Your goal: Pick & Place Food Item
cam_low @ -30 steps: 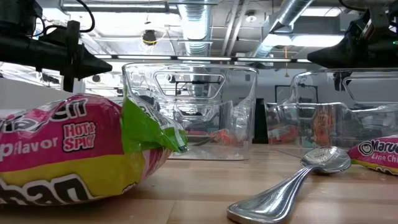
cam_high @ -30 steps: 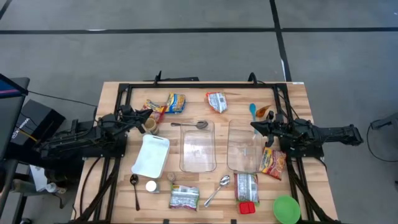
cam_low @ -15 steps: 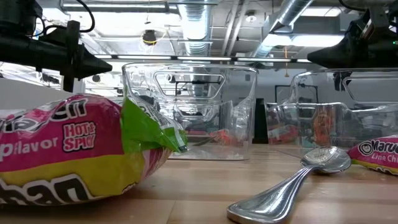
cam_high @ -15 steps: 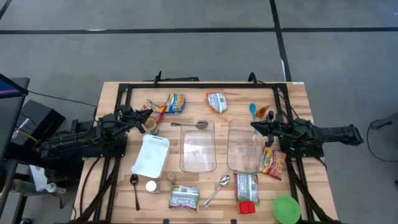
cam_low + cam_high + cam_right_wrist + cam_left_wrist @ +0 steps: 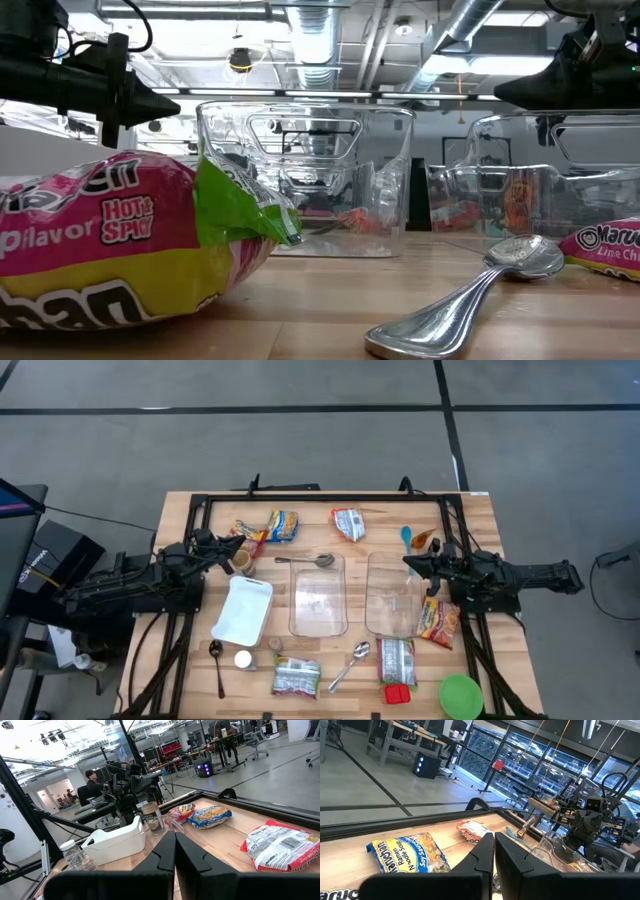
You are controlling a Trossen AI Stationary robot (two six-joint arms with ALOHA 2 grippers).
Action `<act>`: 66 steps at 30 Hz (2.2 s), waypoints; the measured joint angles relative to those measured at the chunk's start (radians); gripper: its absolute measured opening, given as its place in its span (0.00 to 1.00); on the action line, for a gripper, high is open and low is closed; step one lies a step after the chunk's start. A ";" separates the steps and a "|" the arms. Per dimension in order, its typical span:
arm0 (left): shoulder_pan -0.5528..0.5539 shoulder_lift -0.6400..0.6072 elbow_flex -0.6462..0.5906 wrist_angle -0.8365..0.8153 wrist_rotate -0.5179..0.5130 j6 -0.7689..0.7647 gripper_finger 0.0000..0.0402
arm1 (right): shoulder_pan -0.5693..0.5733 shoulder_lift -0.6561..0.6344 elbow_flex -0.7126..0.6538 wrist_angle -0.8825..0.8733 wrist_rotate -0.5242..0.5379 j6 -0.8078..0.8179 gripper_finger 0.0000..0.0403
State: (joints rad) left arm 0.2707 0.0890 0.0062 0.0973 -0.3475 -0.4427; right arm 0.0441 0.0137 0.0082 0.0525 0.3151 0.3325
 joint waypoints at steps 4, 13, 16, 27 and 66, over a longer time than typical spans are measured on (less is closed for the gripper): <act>0.000 0.000 0.000 0.000 0.000 0.000 0.02 | 0.000 0.000 0.000 0.000 0.000 0.000 0.00; 0.000 0.000 0.000 0.070 0.000 -0.015 0.02 | -0.001 0.000 0.000 0.010 0.001 0.014 0.00; 0.000 0.000 0.000 0.171 0.000 -0.046 0.02 | -0.001 -0.001 0.000 0.117 0.001 0.181 0.00; 0.000 0.000 0.000 0.743 -0.003 -0.090 0.02 | -0.028 0.000 0.000 0.683 0.157 0.393 0.00; 0.000 0.304 0.000 0.920 -0.004 -0.097 0.02 | -0.040 0.668 1.370 -1.154 0.526 0.243 0.00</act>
State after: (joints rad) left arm 0.2707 0.3934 0.0059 1.0175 -0.3515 -0.5400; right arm 0.0036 0.6814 1.3782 -1.1011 0.8409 0.5755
